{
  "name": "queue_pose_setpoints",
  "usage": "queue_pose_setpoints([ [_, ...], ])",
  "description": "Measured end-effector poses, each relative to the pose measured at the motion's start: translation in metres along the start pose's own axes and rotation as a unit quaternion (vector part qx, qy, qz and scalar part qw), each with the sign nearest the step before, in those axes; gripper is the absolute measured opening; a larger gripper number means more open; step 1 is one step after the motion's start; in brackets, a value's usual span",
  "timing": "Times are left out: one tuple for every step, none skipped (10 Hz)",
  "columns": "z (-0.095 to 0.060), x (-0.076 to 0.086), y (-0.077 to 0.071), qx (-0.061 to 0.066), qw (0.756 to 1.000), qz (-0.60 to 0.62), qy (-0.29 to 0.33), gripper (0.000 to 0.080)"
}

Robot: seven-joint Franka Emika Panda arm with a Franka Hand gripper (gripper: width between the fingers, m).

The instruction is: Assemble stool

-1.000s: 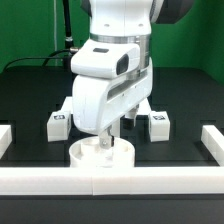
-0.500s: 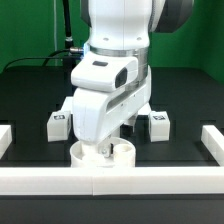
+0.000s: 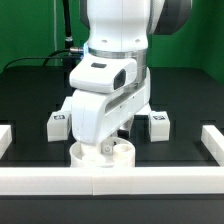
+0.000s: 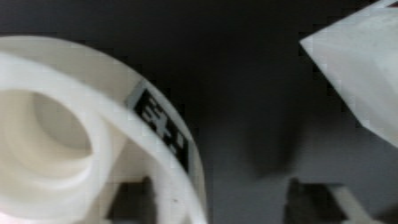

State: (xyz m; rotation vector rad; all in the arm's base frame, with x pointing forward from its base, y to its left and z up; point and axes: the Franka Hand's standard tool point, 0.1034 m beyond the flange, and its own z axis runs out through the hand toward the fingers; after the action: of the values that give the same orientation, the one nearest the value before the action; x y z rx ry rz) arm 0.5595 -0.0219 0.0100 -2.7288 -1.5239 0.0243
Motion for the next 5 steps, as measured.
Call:
queue_pose_setpoints([
  [0.0001,0.0000,0.0000,0.000,1.000,0.000,0.000,0.0251],
  [0.0001,0.0000,-0.0001,0.000,1.000,0.000,0.000,0.0079],
  [0.0000,0.0001,0.0000,0.000,1.000,0.000,0.000,0.0027],
  [0.0000,0.0001,0.0000,0.000,1.000,0.000,0.000,0.0027],
  [0.0000,0.0001,0.0000,0.000,1.000,0.000,0.000,0.0027],
])
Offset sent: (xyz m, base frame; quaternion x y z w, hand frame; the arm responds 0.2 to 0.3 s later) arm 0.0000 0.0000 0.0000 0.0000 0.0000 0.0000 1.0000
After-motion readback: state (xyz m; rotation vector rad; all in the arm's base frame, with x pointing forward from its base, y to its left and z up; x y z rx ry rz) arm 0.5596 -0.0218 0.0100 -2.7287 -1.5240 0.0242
